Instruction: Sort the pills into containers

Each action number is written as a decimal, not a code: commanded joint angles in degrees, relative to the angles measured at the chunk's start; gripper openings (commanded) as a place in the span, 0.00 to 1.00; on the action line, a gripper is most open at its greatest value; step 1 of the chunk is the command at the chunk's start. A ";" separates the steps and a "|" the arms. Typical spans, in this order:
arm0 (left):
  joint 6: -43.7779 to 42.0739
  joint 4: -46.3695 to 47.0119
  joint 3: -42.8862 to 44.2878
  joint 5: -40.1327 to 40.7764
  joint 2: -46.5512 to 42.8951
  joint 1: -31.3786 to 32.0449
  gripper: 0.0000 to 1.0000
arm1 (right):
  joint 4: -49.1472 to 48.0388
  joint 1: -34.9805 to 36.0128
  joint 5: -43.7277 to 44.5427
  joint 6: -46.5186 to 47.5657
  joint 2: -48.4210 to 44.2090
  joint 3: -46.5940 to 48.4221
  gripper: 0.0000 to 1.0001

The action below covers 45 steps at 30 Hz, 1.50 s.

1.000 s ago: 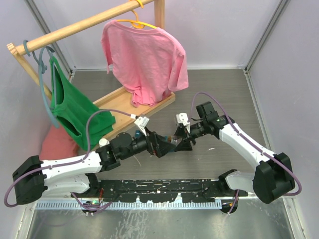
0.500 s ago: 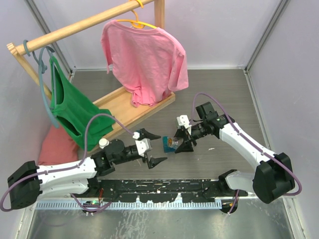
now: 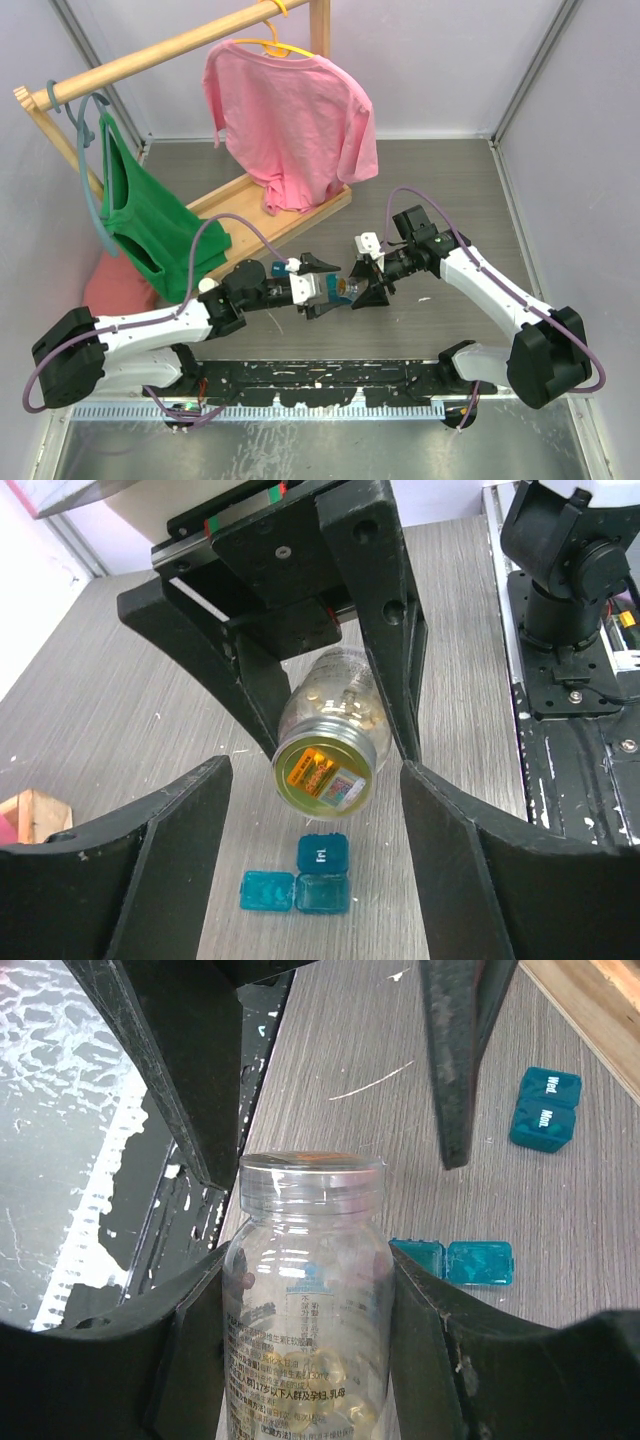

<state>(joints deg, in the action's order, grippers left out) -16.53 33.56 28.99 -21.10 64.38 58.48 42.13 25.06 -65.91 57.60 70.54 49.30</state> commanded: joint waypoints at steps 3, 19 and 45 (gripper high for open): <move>-1.01 2.26 2.88 -2.99 0.40 -0.32 0.63 | 0.12 0.10 -2.39 1.49 0.03 2.75 0.01; 0.63 0.09 4.50 -4.64 2.26 -0.30 0.49 | 0.49 0.08 -2.72 1.67 0.14 2.82 0.01; 85.87 -23.87 10.92 43.56 -2.29 10.58 0.00 | -4.07 0.16 1.08 -5.01 0.70 2.94 0.01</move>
<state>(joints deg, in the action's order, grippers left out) 55.35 21.54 31.94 12.99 63.11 66.89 41.39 25.58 -64.82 53.30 71.68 50.28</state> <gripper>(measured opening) 0.377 0.593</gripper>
